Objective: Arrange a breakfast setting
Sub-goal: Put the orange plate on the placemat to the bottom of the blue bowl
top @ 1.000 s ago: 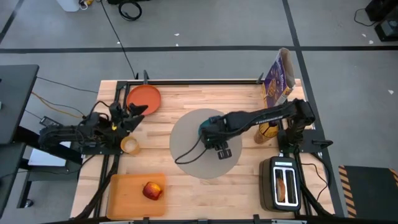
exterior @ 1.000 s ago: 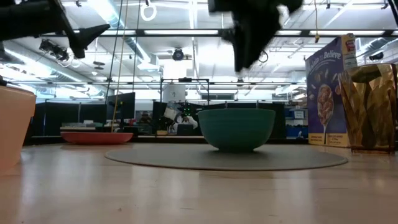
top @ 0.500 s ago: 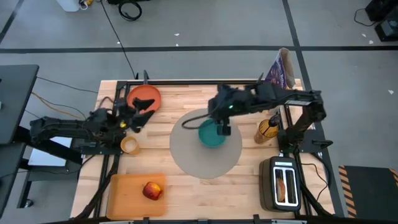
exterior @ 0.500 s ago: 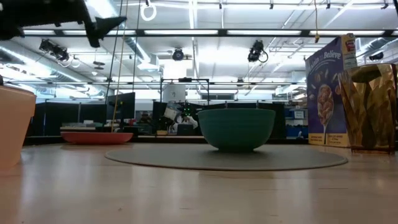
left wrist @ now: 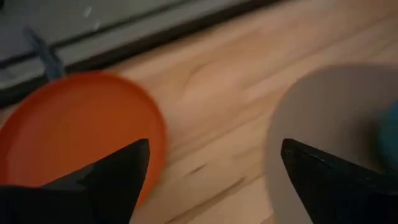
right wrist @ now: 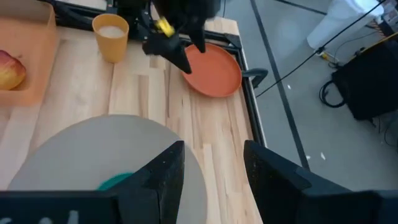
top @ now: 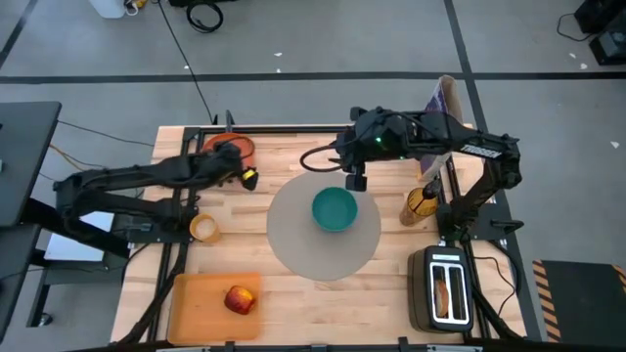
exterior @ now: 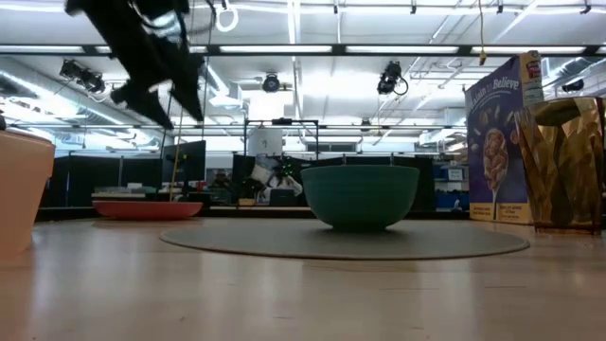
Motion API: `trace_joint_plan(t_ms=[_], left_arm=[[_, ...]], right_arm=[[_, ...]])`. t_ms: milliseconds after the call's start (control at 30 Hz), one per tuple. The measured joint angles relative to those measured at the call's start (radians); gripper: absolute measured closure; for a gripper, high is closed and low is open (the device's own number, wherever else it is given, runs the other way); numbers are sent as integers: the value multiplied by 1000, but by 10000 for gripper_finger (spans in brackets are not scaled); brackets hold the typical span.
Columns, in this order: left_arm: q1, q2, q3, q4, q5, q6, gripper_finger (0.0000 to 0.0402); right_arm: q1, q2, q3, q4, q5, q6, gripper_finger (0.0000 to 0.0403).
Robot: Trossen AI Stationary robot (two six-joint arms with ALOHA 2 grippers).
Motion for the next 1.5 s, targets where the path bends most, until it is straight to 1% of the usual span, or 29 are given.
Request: trace_joint_plan(t_ms=[167, 267, 433, 567, 733, 833, 900, 1000, 1200, 1367, 1500], left_arm=[[106, 158, 1, 1, 42, -18, 62], [175, 252, 1, -1, 96, -3, 78], [269, 388, 1, 4, 156, 98, 106], [308, 457, 1, 5, 205, 166, 127], [313, 507, 1, 11, 208, 219, 158], [312, 533, 1, 22, 210, 238, 187], [312, 549, 1, 24, 208, 260, 212], [311, 566, 4, 39, 207, 341, 254], [312, 569, 9, 54, 184, 398, 331], [287, 572, 68, -27, 178, 446, 378], [229, 567, 187, -178, 189, 453, 384]], right_arm=[[1, 0, 0, -3, -20, 2, 230], [6, 0, 0, -12, -20, 3, 230], [14, 0, 0, -34, -21, 33, 230], [19, 0, 0, -39, -21, 56, 230], [20, 0, 0, -39, -21, 63, 230], [20, 0, 0, -39, -20, 75, 230], [20, 0, 0, -39, -20, 79, 230], [20, 0, 0, -39, -19, 79, 230], [20, 0, 0, -39, -19, 63, 230], [20, -3, 0, -40, -19, 5, 230], [20, -25, 0, -52, -18, -49, 230]])
